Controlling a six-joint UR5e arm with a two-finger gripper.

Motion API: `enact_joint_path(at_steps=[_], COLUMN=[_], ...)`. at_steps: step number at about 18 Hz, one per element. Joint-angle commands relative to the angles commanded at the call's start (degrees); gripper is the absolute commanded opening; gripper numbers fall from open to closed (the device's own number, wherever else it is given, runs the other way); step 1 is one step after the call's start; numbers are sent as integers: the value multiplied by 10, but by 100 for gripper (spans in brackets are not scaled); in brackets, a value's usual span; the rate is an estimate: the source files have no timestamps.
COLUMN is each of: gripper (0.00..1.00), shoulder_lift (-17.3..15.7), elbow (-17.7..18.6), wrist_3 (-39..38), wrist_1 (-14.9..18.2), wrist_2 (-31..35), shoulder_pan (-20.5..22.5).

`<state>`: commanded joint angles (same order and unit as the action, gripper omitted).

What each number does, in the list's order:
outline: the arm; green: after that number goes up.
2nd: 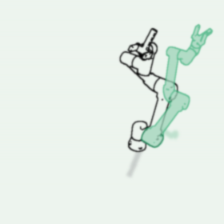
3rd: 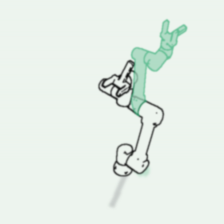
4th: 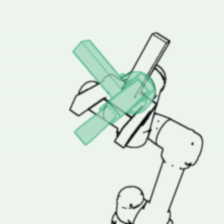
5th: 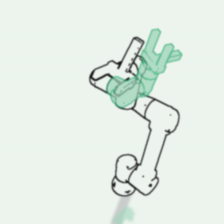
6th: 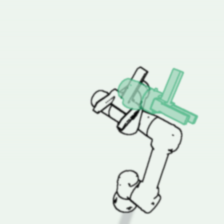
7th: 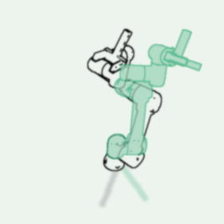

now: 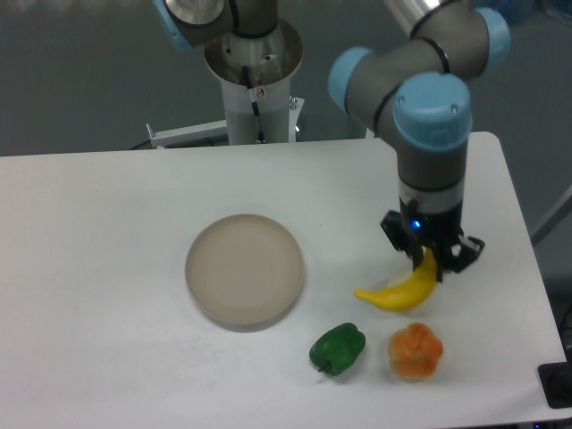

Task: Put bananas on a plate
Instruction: 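Carry the banana over the beige plate and lower it, then lower the banana onto the plate and open the gripper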

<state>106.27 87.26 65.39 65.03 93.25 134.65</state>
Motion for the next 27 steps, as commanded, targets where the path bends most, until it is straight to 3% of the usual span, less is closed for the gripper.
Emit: enact_joint_path(at_steps=[5,10,14,16,19,27], gripper=[37,37,37,37,37,37], shoulder_lift=[-37,-18,1,12,21,44], elbow=[60,91,131,154,170,187], wrist_3=[-51,-207,-281,-309,-320,-313], wrist_1=[-2,-17,-77,-124,-156,-161], wrist_2=[-73,-73,-69,-69,-69,-57], shoulder_pan=[-30,-87,-111,-122,-129,-144])
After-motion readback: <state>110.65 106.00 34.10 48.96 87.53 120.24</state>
